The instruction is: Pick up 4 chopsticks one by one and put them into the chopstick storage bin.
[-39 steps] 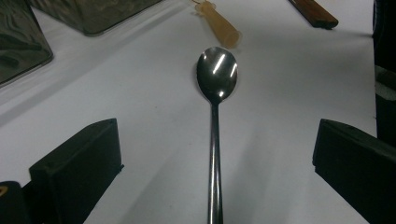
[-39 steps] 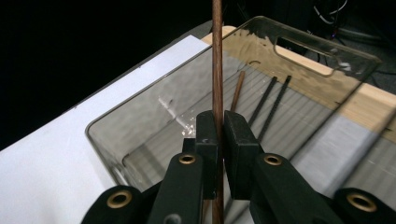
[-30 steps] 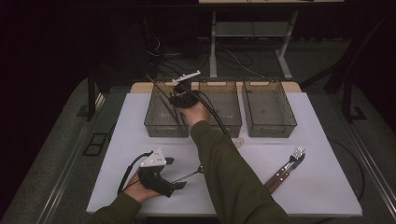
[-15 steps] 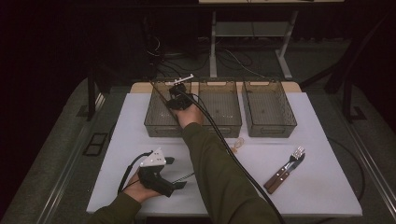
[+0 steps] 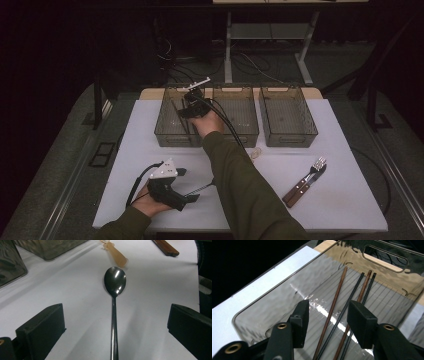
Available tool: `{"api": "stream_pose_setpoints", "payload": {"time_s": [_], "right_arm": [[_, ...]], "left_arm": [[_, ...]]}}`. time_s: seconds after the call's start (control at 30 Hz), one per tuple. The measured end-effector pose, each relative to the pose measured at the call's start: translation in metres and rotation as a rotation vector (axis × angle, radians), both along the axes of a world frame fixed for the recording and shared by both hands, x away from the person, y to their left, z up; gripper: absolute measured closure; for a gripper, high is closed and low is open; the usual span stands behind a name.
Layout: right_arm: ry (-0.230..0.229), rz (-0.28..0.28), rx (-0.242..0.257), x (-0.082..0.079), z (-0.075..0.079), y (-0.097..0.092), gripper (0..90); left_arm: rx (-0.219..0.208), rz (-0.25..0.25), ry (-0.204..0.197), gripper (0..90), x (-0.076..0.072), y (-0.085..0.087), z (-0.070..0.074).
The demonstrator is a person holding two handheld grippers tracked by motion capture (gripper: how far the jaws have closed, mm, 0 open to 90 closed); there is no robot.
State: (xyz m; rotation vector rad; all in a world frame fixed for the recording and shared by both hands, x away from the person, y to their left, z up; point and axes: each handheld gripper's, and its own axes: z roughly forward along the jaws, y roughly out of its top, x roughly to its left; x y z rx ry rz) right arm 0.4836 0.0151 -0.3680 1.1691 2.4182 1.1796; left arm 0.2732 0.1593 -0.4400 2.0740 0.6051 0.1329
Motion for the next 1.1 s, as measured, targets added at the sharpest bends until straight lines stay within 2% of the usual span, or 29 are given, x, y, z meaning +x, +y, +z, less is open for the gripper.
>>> {"api": "stream_pose_setpoints", "payload": {"time_s": [0.3, 0.5, 0.63, 0.73, 0.87, 0.97, 1.1], "right_arm": [[0.002, 0.048, 0.036, -0.013, 0.013, -0.031, 40.2], [-0.031, 0.075, 0.046, -0.024, 0.020, -0.056, 33.3], [-0.053, 0.115, 0.031, -0.034, 0.024, -0.071, 30.4], [-0.068, 0.137, 0.008, -0.041, 0.026, -0.081, 23.8], [-0.053, 0.156, 0.002, -0.047, 0.026, -0.096, 16.5], [-0.053, 0.149, -0.012, -0.051, 0.024, -0.108, 11.9], [-0.069, 0.140, -0.024, -0.058, 0.023, -0.124, 11.6]], "left_arm": [[0.000, 0.006, 0.004, 0.1, 0.000, -0.001, -0.001], [-0.005, 0.008, 0.004, 0.0, -0.001, -0.001, -0.001], [-0.014, 0.015, 0.008, 0.0, -0.002, -0.002, -0.001], [-0.007, 0.013, 0.008, 0.0, -0.002, -0.001, -0.001], [-0.002, 0.011, 0.007, 0.0, -0.001, 0.000, -0.001], [-0.003, 0.015, 0.007, 0.0, -0.002, 0.000, -0.001], [-0.010, 0.026, 0.009, 0.0, -0.002, 0.002, -0.001]]}}
